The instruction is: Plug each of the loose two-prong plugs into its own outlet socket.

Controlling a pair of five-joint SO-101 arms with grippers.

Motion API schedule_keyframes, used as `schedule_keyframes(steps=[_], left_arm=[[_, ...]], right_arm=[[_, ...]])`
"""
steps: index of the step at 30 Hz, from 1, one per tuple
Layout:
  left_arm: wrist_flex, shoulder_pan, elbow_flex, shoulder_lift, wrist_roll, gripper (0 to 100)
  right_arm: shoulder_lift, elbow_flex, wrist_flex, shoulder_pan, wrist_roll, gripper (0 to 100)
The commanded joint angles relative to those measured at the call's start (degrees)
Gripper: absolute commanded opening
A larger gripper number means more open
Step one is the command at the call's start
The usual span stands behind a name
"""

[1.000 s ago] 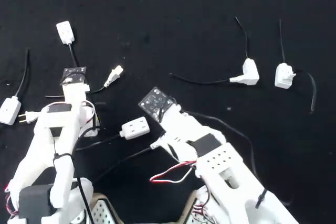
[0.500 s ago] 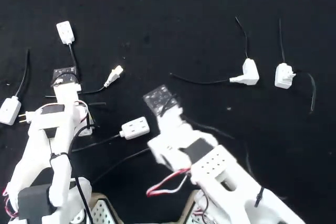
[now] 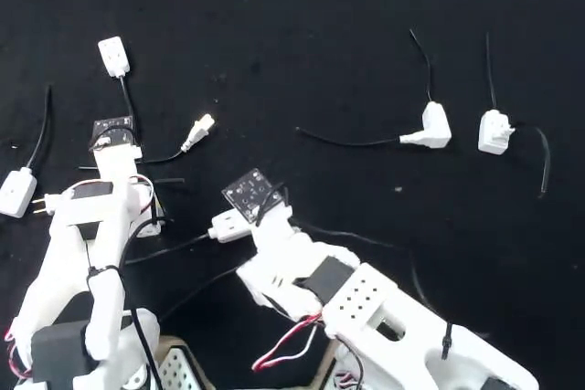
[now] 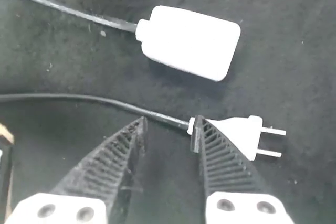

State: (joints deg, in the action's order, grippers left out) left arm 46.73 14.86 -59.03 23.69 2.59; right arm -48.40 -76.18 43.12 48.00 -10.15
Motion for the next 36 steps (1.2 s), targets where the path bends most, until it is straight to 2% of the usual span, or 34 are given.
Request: schedule_keyframes(steps=[1, 8, 13, 19, 30, 34, 36], left_arm=[[-0.6, 0.7, 0.8, 1.9, -0.7, 15], [-0.6, 0.7, 0.8, 1.9, -0.7, 15], [-0.6, 0.7, 0.8, 1.9, -0.7, 15], [-0.6, 0.7, 0.8, 1.9, -0.7, 15], [-0.6, 0.7, 0.8, 1.9, -0.7, 15], [-0.6, 0.7, 0.8, 1.9, -0.7, 15], [-0.6, 0.7, 0.8, 1.9, -0.7, 15]], right_arm=[[-1.2, 1.5, 1.7, -3.9, -0.5, 14.0], [-1.2, 1.0, 2.6, -14.9, -0.2, 14.0], [-1.2, 1.1, 3.3, -18.2, 2.3, 14.0], [-0.1, 1.9, 3.2, -18.5, 2.2, 14.1], [27.2, 14.1, 3.7, -16.0, 2.5, 13.9], [33.5, 20.4, 7.6, -18.8, 2.9, 13.8], [34.9, 22.7, 9.3, -21.8, 6.9, 13.9]])
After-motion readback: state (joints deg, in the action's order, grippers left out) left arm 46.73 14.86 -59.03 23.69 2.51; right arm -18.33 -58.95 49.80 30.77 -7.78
